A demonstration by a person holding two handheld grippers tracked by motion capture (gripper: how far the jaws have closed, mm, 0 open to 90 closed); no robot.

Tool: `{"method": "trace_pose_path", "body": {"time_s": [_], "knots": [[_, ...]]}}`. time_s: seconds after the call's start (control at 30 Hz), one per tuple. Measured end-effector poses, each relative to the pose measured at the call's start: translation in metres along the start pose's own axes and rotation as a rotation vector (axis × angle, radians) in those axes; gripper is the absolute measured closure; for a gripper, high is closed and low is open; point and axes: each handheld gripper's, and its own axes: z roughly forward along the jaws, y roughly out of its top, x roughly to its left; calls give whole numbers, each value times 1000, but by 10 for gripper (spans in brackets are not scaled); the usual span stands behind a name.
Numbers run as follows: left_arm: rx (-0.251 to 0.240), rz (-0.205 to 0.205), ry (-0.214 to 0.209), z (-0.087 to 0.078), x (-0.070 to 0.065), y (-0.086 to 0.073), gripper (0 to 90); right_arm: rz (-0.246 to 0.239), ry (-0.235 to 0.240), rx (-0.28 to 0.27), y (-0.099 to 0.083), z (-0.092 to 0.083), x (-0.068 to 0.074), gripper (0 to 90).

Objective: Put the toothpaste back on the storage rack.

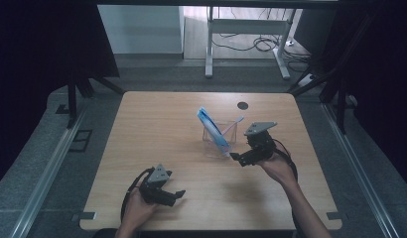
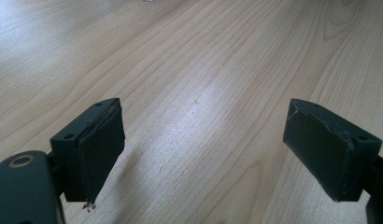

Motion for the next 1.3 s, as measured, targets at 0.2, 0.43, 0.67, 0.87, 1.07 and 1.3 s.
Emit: {"method": "trace_pose_path", "body": {"time_s": [0.2, 0.43, 0.67, 0.87, 1.07, 1.3], "knots": [[-1, -5, 1, 0, 0, 0, 129, 18, -17, 4, -15, -8, 1, 31], [2, -2, -1, 1, 0, 0, 130, 51, -19, -3, -35, -19, 3, 26], [6, 9, -2, 1, -1, 0, 129, 81, -36, -27, -59, -27, 6, 25], [7, 9, 4, 1, -1, -1, 129, 98, -68, -50, -80, -32, 8, 29], [14, 3, 26, 0, 1, -1, 130, 109, -81, -86, -100, -31, 12, 29], [29, 13, 44, 1, 1, -2, 129, 94, -76, -23, -119, -21, 17, 16]]}}
